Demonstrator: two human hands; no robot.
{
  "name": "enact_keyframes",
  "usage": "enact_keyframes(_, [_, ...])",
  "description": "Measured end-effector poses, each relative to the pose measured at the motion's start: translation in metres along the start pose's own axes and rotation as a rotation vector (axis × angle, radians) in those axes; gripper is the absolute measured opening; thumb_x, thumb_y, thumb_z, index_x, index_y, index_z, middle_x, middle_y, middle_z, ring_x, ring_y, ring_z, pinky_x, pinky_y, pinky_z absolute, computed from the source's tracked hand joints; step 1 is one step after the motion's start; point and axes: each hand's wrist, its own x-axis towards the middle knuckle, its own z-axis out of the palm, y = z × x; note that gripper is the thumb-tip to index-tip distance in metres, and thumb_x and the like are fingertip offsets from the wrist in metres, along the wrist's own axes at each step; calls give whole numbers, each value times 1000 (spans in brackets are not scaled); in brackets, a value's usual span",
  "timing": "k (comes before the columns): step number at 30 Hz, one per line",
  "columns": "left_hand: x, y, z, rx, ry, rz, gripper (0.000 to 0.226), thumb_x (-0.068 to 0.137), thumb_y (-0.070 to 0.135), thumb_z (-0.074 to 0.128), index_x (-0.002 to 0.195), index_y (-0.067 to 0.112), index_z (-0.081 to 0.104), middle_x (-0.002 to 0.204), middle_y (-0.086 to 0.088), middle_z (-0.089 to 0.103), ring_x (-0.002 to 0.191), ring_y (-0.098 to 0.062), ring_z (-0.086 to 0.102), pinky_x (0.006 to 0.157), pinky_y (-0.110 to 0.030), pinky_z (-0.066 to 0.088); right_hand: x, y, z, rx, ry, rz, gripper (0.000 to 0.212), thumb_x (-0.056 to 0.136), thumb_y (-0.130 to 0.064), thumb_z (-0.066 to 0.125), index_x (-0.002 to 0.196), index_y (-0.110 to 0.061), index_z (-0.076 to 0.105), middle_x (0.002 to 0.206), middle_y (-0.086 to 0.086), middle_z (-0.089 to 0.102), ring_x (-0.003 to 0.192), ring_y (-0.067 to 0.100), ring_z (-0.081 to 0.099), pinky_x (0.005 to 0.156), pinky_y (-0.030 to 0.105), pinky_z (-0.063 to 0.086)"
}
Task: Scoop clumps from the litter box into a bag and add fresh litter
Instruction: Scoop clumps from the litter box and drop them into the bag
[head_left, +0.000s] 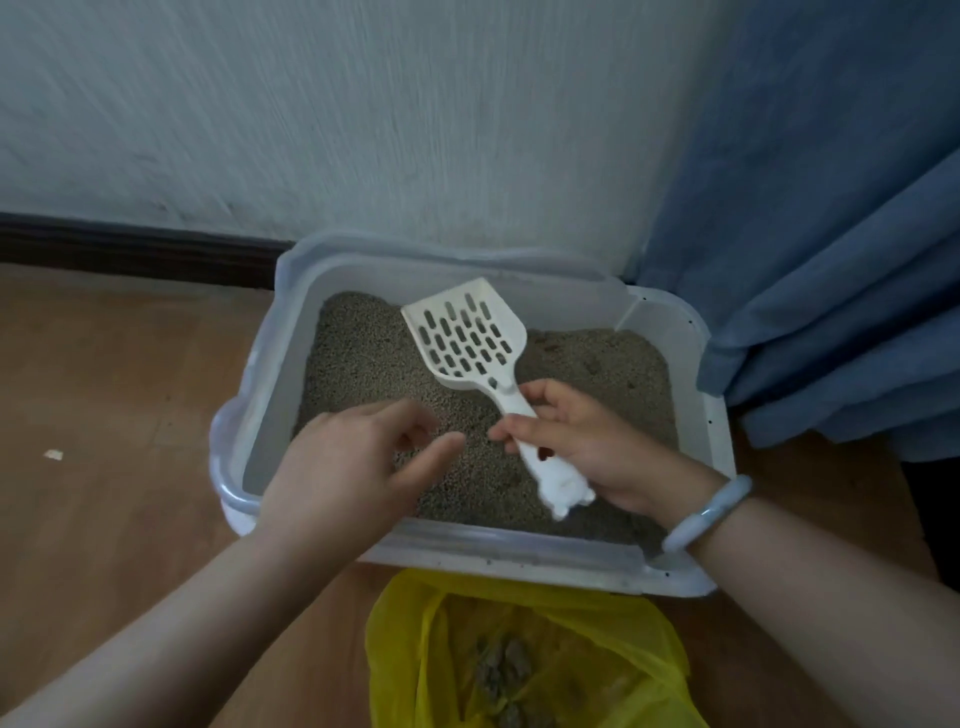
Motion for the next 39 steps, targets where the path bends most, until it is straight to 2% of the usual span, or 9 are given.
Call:
enact_keyframes(3, [2, 8, 4, -43, -44, -85, 56, 83, 75, 25, 104, 38, 61, 89, 21, 62, 83, -1, 59, 71, -32, 50, 14, -3, 27, 118, -73, -7, 49, 72, -24, 71, 115, -14, 51, 106, 7, 71, 95, 20, 65, 77, 33, 48])
enact_keyframes(7, [9, 6, 7, -146, -70, -260, 49, 78, 73, 32, 98, 37, 59, 90, 19, 63, 86, -2, 59, 69, -32, 49, 24, -3, 44, 103, -94, -65, 37, 80, 1, 66, 111, -11, 49, 102, 9, 71, 85, 11, 67, 66, 20, 49])
enact_keyframes(11, [14, 3, 9, -176, -69, -402, 42, 72, 72, 42, 78, 33, 56, 75, 18, 64, 71, 0, 59, 61, -30, 49, 23, -3, 46, 19, -123, -110, 43, 78, 3, 69, 111, -13, 48, 106, 8, 71, 97, 20, 67, 83, 33, 54])
enact_keyframes(17, [18, 3, 10, -177, -2, -451, 30, 74, 59, 59, 82, 30, 56, 74, 13, 64, 73, -8, 61, 66, -36, 51, 9, -3, 33, -77, -262, -71, 55, 80, 0, 69, 121, -30, 48, 114, 6, 66, 95, 19, 67, 88, 34, 54])
enact_keyframes(21, [21, -2, 3, -115, 36, -319, 17, 82, 40, 60, 97, 33, 59, 78, 7, 65, 74, -18, 62, 64, -38, 51, -8, -1, 14, -285, -255, -40, 55, 76, -22, 74, 118, -42, 45, 119, -5, 61, 102, 6, 64, 93, 28, 51])
enact_keyframes(26, [25, -27, -15, 309, 60, 77, 22, 83, 28, 66, 105, 27, 67, 82, 3, 69, 71, -27, 66, 57, -28, 37, -39, 16, -20, -590, -228, 40, 60, 66, -55, 69, 121, -48, 45, 118, -22, 56, 103, -12, 54, 95, 20, 47])
enact_keyframes(32, [37, -45, -43, 546, -92, 276, 30, 75, 37, 65, 103, 29, 70, 77, 9, 69, 65, -21, 66, 58, -29, 36, -61, 30, -57, -920, 6, 7, 86, 49, -93, 44, 124, -50, 43, 119, -32, 45, 111, -13, 40, 95, 15, 37])
enact_keyframes(37, [50, -45, -47, 675, -130, 392, 39, 58, 29, 82, 96, 29, 74, 72, 5, 68, 64, -24, 65, 56, -31, 42, -63, 42, -76, -1263, 141, -198, 89, 56, -94, 33, 129, -44, 44, 127, -29, 32, 126, -11, 8, 102, 19, 10])
enact_keyframes(39, [56, -49, -52, 709, -171, 424, 43, 53, 25, 84, 94, 31, 75, 74, 7, 69, 65, -22, 66, 57, -31, 44, -63, 52, -80, -1279, 205, -265, 78, 62, -88, 40, 122, -39, 54, 127, -24, 44, 129, -6, 12, 105, 25, 12])
